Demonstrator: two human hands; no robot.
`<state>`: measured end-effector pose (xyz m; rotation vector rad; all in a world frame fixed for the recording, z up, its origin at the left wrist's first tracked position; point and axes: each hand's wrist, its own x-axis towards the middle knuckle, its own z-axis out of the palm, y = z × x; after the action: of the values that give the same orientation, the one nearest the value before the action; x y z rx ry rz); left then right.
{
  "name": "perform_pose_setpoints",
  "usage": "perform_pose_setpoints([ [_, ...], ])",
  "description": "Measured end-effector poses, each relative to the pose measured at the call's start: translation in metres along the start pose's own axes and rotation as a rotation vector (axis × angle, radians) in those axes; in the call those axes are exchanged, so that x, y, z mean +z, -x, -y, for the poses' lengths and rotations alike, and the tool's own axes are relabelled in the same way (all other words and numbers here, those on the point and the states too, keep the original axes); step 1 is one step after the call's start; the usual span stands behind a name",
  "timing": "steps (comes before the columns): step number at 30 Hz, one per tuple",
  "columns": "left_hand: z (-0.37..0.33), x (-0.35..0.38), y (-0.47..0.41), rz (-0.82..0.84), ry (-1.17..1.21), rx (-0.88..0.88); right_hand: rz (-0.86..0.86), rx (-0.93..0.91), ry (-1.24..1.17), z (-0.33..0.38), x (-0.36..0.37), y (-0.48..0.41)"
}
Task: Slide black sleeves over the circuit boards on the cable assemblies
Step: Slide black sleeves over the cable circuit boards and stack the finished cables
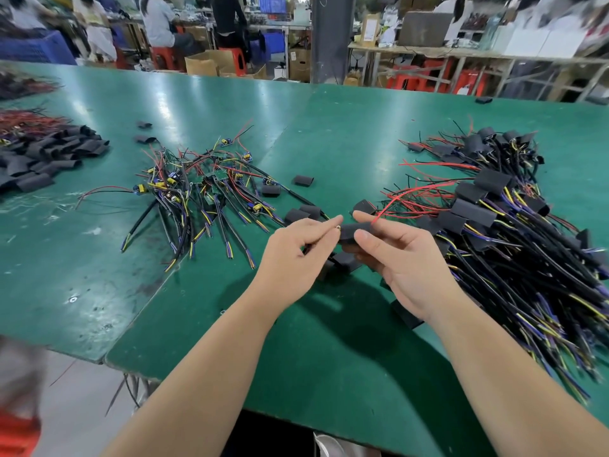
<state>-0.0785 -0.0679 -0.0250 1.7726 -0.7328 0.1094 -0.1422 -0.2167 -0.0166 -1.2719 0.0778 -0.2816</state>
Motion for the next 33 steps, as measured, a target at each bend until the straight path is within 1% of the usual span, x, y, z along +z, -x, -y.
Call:
perform_pose_setpoints([
  [3,0.002,-0.003,-0.002,0.007,0.244,-0.133,0.013,-0.005,-0.036,-0.001,0.001,0.0],
  [6,0.002,-0.004,-0.004,0.023,0.49,-0.363,0.007,0.003,-0.092,-0.002,0.002,0.0],
  [8,0.001,-0.006,-0.005,0.086,0.658,-0.483,0.002,0.022,-0.151,-0.003,0.002,0.0],
  [11,0.002,-0.01,-0.005,0.21,0.848,-0.564,0.014,0.046,-0.205,-0.004,0.001,0.0],
  [13,0.002,-0.012,-0.004,0.256,0.871,-0.598,0.036,0.048,-0.201,-0.004,0.002,0.001],
  [17,0.004,-0.015,-0.005,0.307,0.846,-0.671,0.085,0.019,-0.133,-0.004,0.002,0.002],
  [21,0.006,-0.017,-0.006,0.324,0.848,-0.742,0.105,-0.027,-0.011,-0.003,0.0,0.002],
  [25,0.005,-0.017,-0.007,0.308,0.762,-0.773,0.071,-0.101,0.172,-0.004,0.001,0.004],
  [28,0.009,-0.015,-0.007,0.257,0.737,-0.774,0.06,-0.136,0.267,-0.007,0.006,0.006],
  [31,0.011,-0.015,-0.007,0.219,0.758,-0.763,0.056,-0.139,0.315,-0.011,0.009,0.006],
  [33,0.01,-0.014,-0.008,0.206,0.774,-0.754,0.058,-0.133,0.285,-0.013,0.012,0.007],
])
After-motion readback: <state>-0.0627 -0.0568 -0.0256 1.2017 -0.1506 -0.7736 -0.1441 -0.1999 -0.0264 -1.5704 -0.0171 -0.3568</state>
